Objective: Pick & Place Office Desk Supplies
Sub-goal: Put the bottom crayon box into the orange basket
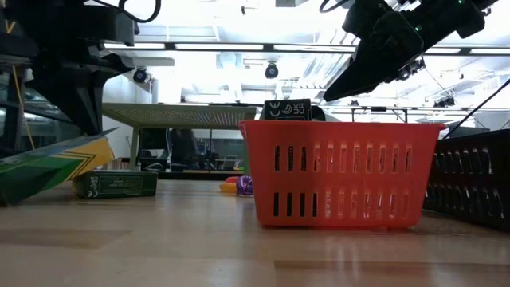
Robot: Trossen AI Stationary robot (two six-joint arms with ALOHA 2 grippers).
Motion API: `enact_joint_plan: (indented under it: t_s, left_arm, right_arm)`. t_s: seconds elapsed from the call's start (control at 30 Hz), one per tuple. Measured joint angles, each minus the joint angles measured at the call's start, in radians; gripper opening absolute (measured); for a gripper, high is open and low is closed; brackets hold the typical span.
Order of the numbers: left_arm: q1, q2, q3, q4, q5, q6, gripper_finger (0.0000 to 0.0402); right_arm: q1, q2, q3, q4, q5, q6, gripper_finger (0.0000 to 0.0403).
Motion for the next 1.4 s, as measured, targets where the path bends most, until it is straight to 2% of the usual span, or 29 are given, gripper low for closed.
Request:
enact_joint_plan:
  t_s: [0.3,0.53,0.73,1.0,1.2,1.33,1.4]
  left_arm:
    - [0.0,0.0,0.0,0.0,0.0,0.008,0.0]
    - [0.0,0.0,0.0,0.0,0.001,0.008,0.0]
    - [0.0,0.0,0.0,0.025,0.001,0.011,0.0]
    - [0.0,0.001,0.0,0.097,0.001,0.103,0.0]
    - [0.0,0.001,0.0,0.105,0.001,0.113,0.0]
    - [0.0,0.001,0.0,0.105,0.0,0.113,0.0]
    - [0.0,0.001,0.0,0.105,0.0,0.113,0.0]
  right_arm:
    - [0.0,0.0,0.0,0.052,-0.029,0.0,0.0107]
    - [0.003,0.0,0.0,0.217,-0.087,0.004,0.0107]
    - [0.003,0.0,0.0,0.336,-0.216,0.082,0.0107]
    - [0.003,0.0,0.0,0.368,-0.233,0.178,0.0107]
    - [0.003,0.002,0.0,0.368,-0.277,0.183,0.0107]
    - [0.003,0.062,0.0,0.425,-0.278,0.236,0.0107]
    - [0.0,0.124,0.0,0.513,-0.275,0.268,0.0107]
